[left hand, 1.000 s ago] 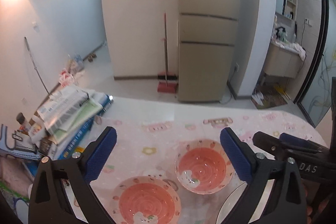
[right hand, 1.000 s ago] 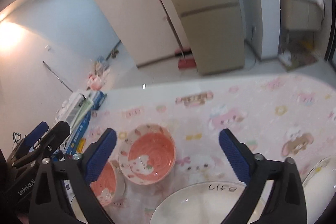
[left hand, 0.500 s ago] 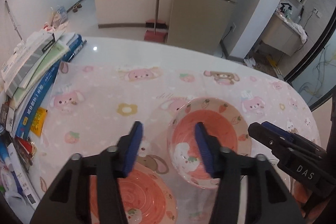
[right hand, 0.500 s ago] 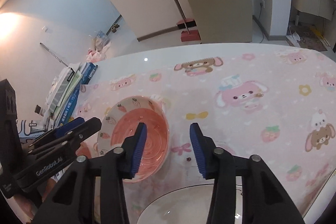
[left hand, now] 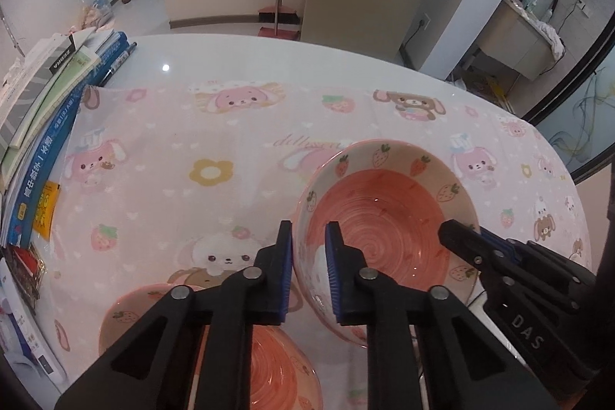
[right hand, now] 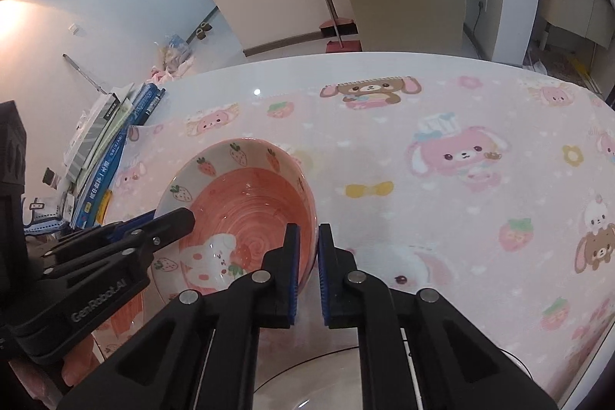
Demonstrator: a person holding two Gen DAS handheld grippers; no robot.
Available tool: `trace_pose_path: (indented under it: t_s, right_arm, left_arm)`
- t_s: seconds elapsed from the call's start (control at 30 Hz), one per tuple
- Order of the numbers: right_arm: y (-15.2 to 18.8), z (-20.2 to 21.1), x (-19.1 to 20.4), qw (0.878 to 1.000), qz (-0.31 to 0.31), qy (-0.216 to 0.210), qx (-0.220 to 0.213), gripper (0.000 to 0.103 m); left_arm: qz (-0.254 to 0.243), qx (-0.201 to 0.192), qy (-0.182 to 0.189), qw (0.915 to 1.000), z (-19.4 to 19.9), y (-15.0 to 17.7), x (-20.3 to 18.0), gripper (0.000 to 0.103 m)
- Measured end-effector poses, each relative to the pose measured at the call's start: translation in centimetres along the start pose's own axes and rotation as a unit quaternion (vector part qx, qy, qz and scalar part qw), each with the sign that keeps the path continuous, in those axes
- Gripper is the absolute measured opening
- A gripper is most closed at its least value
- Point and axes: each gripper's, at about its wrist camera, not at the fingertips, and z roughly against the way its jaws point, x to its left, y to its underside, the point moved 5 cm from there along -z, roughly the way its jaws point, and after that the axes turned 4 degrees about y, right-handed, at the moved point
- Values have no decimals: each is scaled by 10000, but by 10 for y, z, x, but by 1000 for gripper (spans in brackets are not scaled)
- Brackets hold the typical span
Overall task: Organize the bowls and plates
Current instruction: 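Close the right gripper on the rim of the large pink bowl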
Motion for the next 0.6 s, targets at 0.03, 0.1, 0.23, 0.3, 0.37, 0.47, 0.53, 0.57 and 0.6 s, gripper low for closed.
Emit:
trace_pose_path:
  t_s: [0.03,0.1,0.23,0.3,0.37,0.47,0.53,0.57,0.6]
  right_arm:
    - [0,0,0,10000,-27,-18,32,10]
    - [0,-2,-2,9998,-110,-73,145,10]
    - [1,0,-2,9997,-166,15,181,10]
    - [3,2,1,9997,-78,146,157,10]
    - [4,2,2,9995,-61,245,163,10]
    - [4,6,0,9995,-132,217,161,10]
    - [1,13,1,9996,-125,237,66,10]
    - [0,17,1,9996,-117,253,13,10]
    - [-1,23,2,9995,-107,281,-66,10]
  left_arm:
    - [-23,26,-76,10000,-2,1,0,11]
    - [-75,57,-247,9996,-6,2,0,7]
    - [11,23,-163,9999,-4,2,1,7]
    - [17,36,-137,9999,-4,2,2,6]
    - [31,38,-156,9999,-3,3,1,6]
    - [-36,-46,-270,9996,3,3,-3,6]
    - [-71,-137,-283,9995,9,2,-6,6]
    - [-69,-166,-262,9995,12,2,-6,6]
    - [-57,-190,-226,9995,15,1,-7,6]
